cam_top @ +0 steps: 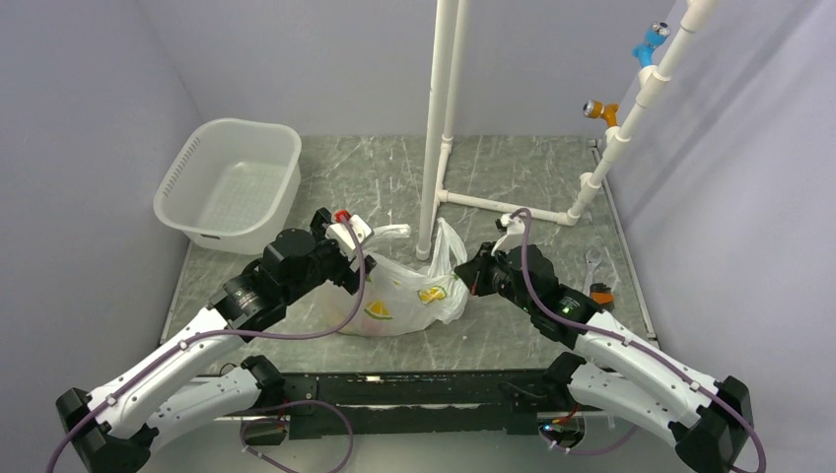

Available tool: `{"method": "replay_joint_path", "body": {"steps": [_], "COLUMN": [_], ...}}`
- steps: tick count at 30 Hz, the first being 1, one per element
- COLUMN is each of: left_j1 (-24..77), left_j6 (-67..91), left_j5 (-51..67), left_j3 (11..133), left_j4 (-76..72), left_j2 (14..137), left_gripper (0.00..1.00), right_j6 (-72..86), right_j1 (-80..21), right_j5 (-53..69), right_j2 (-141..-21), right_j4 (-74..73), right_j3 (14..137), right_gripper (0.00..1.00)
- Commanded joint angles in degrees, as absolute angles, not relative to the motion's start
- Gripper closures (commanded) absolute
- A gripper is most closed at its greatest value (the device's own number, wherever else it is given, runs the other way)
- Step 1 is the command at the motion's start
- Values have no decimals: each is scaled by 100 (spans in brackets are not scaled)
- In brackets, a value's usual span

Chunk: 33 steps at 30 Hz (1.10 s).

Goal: Take the fake fruits out of the plastic bag
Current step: Untie the plastic bag at the center of the board.

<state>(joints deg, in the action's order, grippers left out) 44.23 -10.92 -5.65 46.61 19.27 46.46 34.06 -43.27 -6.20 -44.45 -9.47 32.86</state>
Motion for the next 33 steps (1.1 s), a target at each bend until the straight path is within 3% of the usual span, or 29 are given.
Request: {"method": "replay_joint_path", "body": {"steps": [1, 7, 14, 16, 18, 22, 24, 27, 33], "left_j1": [4401, 4115, 3774, 3557, 3372, 3278, 3278, 3274, 3286], "left_j6": [-1084, -912, -520, -366, -231, -210, -241, -316, -452], "left_j5": [-230, -5, 1073, 1233, 1104, 449, 269, 20, -659], "left_j3": [4904, 5419, 5331, 5348, 5270, 4898, 4737, 4596, 4466], "left_j4": [1639, 1801, 1273, 1195, 1095, 954, 945, 1071, 1165], "left_j2": [4760, 5419, 5333, 5253, 5070, 4407, 4043, 3694, 3330], "left_gripper": [1, 1, 2, 15, 36, 65, 75, 98, 100], "right_j6": [3166, 3000, 3068, 3118, 3176, 3318, 3521, 4017, 4925], "right_j1": [-4315, -4315, -4319, -4314, -4314, -4315, -4320, -4316, -4315], "right_j5": [-27, 132, 259, 346, 434, 481, 144, -796, -917], "right_j2": [-4603, -4762, -4865, -4913, -4974, -5001, -4835, -4451, -3779], "right_j4": [-599, -754, -695, -641, -614, -810, -1020, -1483, -1600], "right_j3": [3522, 3663, 3639, 3589, 3546, 3411, 3252, 2966, 2241], "right_gripper": [100, 100, 100, 100, 100, 91, 93, 100, 87]}}
